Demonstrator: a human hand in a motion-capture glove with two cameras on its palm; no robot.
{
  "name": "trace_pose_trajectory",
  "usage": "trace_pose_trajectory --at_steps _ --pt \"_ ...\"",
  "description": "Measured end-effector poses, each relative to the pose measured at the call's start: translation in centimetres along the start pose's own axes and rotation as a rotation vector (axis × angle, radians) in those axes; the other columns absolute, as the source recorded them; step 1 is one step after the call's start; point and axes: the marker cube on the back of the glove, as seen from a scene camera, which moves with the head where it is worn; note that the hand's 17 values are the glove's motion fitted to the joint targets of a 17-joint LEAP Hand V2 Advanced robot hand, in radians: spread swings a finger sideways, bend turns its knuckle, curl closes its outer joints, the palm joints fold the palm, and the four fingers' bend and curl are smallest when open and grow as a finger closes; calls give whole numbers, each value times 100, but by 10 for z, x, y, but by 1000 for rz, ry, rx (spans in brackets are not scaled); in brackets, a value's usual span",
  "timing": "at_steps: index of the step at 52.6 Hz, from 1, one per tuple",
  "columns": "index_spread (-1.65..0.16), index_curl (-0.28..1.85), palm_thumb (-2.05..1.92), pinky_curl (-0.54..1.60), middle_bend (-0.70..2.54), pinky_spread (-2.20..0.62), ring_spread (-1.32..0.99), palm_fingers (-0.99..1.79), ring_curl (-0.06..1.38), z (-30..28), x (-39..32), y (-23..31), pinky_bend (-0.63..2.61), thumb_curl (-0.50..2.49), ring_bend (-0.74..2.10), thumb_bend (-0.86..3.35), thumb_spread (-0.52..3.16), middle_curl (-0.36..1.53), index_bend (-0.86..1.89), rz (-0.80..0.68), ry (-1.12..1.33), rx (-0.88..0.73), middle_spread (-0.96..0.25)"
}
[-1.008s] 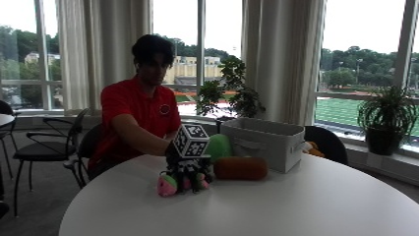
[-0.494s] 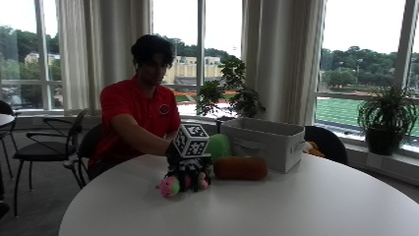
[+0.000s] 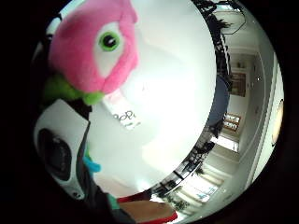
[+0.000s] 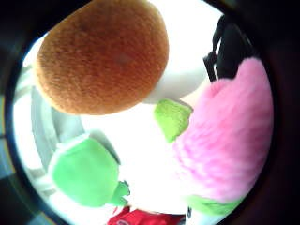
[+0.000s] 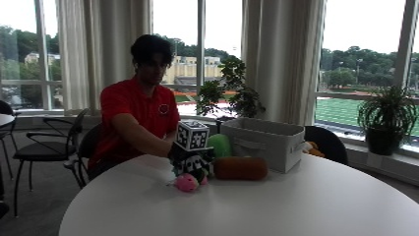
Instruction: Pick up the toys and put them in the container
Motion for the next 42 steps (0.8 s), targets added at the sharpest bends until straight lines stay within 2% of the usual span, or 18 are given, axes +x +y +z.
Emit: trace_pose_trajectory --at_steps 4,11,22,34,42 --pt "-42 34 63 37 57 -38 -38 107 51 -5 3 -4 117 62 102 24 113 53 42 -18 66 43 -30" --pt "-41 45 68 39 72 -39 -42 113 58 -12 9 -5 112 73 110 25 95 63 60 -6 63 66 -36" --pt "-39 60 70 45 86 -39 -44 105 64 -35 12 4 116 88 121 29 73 76 75 -1 -1 65 -41" --pt "-38 74 68 52 92 -39 -44 96 70 -112 -9 10 124 103 130 34 55 87 79 -33 -21 155 -44" --pt "-38 82 65 55 95 -39 -44 91 72 -175 -53 17 128 112 134 36 47 93 80 -76 -40 226 -45"
